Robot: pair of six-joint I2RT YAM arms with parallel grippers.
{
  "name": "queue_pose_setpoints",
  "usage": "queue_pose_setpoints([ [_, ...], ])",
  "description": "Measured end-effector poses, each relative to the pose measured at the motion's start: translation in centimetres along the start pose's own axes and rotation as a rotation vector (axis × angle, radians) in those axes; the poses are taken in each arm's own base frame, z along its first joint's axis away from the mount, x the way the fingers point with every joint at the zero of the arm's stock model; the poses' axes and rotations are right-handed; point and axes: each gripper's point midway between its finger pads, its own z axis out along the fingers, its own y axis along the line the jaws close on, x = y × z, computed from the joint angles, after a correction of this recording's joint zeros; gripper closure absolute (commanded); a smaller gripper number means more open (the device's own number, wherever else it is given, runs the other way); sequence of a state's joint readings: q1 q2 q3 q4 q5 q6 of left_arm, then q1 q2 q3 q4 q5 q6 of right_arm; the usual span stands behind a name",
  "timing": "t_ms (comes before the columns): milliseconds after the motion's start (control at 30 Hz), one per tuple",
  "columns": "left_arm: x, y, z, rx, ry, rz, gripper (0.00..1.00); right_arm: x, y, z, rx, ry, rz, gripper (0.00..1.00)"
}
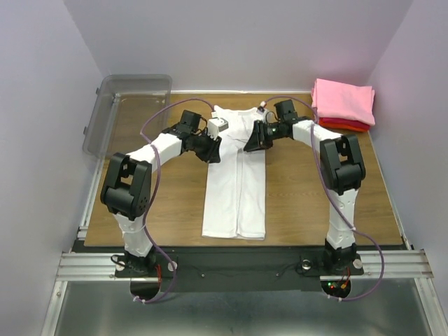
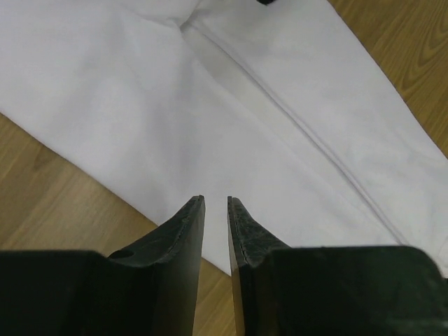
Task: Fold and stack the t-shirts
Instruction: Fold the tshirt
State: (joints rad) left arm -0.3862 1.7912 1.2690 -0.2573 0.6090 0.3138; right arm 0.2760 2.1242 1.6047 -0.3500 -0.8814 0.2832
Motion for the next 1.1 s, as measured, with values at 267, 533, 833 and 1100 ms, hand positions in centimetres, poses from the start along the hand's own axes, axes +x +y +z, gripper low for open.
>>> queue_pose_setpoints([
  [267, 4.2, 1.1, 3.7, 0.012, 0.097, -0.149, 0.72, 3.9, -6.0, 2.5, 0.113, 0.087, 0.112, 0.69],
  [533, 1.0, 4.3, 7.0, 0.034, 0.062, -0.173, 0.72, -1.7, -8.5, 3.9, 0.134, -0.001, 0.063, 0.68],
  [833, -3.3, 11.4, 7.8, -0.055, -0.020, -0.156, 0.61, -10.3, -10.6, 3.1, 0.115, -0.153, -0.079, 0.36],
  [1100, -2.7, 10.5, 4.0, -0.077, 0.002, -0.103, 0.58, -8.5, -6.2, 0.1, 0.048, -0.107, -0.134, 0.37],
])
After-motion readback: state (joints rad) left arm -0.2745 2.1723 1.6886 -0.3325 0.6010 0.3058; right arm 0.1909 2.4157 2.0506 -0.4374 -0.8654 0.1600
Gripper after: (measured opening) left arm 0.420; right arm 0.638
